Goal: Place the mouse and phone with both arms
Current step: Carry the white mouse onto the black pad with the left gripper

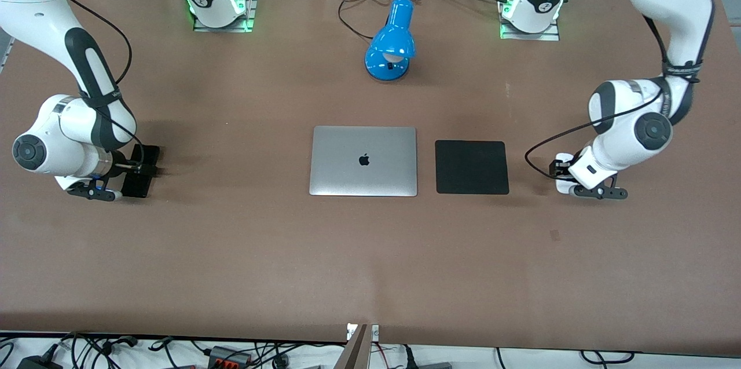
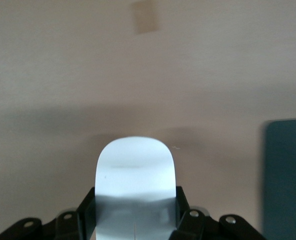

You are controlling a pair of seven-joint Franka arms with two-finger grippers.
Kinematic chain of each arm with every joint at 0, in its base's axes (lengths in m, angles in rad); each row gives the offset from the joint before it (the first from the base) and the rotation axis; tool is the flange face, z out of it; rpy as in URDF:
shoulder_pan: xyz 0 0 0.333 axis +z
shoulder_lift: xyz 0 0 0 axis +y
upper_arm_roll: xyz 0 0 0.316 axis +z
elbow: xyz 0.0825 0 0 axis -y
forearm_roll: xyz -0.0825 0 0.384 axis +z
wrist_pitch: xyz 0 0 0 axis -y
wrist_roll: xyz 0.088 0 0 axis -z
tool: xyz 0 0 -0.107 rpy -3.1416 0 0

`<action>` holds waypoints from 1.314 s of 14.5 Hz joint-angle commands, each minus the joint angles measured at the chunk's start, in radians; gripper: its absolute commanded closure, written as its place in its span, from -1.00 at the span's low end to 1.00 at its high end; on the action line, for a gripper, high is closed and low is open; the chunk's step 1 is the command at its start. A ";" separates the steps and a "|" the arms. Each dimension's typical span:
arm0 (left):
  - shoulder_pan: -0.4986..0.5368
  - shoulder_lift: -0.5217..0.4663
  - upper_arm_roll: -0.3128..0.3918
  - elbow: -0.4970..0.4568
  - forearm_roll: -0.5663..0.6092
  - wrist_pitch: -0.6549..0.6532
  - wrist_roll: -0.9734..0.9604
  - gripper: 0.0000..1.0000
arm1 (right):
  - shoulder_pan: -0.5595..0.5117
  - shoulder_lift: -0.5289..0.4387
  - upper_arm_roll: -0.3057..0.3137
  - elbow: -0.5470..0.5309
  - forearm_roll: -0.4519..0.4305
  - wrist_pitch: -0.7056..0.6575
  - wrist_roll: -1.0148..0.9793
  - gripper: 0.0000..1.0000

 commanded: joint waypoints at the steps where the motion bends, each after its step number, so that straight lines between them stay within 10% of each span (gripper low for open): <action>1: -0.010 0.002 -0.098 0.095 -0.017 -0.107 -0.087 0.32 | -0.020 0.016 0.012 -0.003 0.001 0.025 0.009 -1.00; 3: -0.037 0.026 -0.155 0.118 -0.017 -0.106 -0.165 0.32 | -0.018 0.016 0.012 -0.005 0.001 0.019 0.009 -0.96; 8: -0.162 0.113 -0.155 0.105 -0.004 0.023 -0.419 0.34 | -0.015 0.016 0.014 -0.006 -0.001 0.010 -0.004 0.44; 14: -0.218 0.156 -0.143 0.017 -0.001 0.201 -0.480 0.30 | -0.009 -0.028 0.025 0.001 -0.002 -0.040 -0.019 0.64; 15: -0.217 0.160 -0.140 0.014 -0.001 0.200 -0.481 0.21 | -0.005 -0.045 0.034 0.017 -0.004 -0.069 -0.020 0.64; 17: -0.212 0.155 -0.137 0.013 -0.001 0.194 -0.485 -0.99 | -0.006 -0.058 0.075 0.082 -0.004 -0.126 -0.054 0.64; 19: -0.208 0.134 -0.137 0.017 -0.001 0.184 -0.485 -1.00 | 0.003 -0.058 0.155 0.113 0.001 -0.157 -0.027 0.64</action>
